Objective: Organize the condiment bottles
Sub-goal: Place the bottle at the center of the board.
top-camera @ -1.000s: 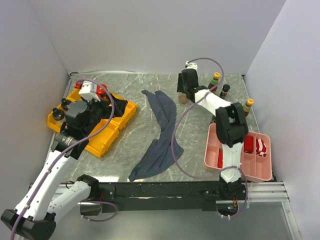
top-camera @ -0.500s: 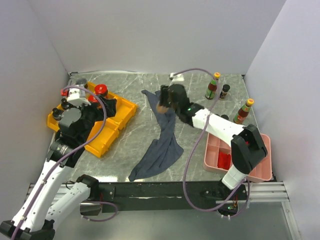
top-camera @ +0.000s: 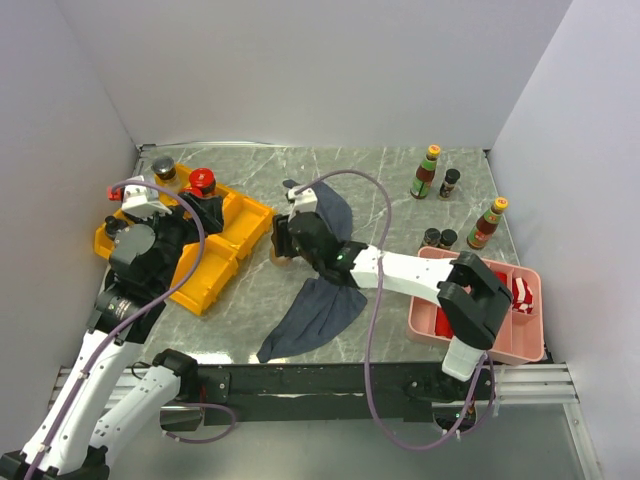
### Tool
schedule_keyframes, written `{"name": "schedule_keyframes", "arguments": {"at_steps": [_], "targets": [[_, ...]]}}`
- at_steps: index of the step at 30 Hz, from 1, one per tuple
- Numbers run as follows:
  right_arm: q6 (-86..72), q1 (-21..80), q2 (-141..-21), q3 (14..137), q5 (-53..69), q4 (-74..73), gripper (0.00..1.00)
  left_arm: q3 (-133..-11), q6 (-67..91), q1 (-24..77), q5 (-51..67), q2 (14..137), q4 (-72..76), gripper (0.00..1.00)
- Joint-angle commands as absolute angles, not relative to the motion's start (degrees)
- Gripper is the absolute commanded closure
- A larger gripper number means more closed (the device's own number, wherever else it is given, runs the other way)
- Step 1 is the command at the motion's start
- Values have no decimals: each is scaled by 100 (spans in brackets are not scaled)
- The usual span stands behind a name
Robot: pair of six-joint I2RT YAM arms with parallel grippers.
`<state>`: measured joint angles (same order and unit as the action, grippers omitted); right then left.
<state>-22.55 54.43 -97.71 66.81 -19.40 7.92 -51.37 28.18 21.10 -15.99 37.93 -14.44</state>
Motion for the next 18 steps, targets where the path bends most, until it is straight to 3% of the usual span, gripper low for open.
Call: {"name": "schedule_keyframes", "arguments": {"at_steps": [1, 12, 18], "targets": [[-2337, 5625, -9922, 6662, -2426, 1204, 46, -5141, 2848, 2118, -1653, 3779, -1283, 1], [-2575, 6240, -10590, 6767, -3295, 1266, 39, -5089, 2865, 2127, -1600, 3735, -1230, 1], [-2523, 6398, -10723, 6855, -3445, 1195, 26, -5107, 2865, 2127, -1582, 3805, -1257, 0]]}}
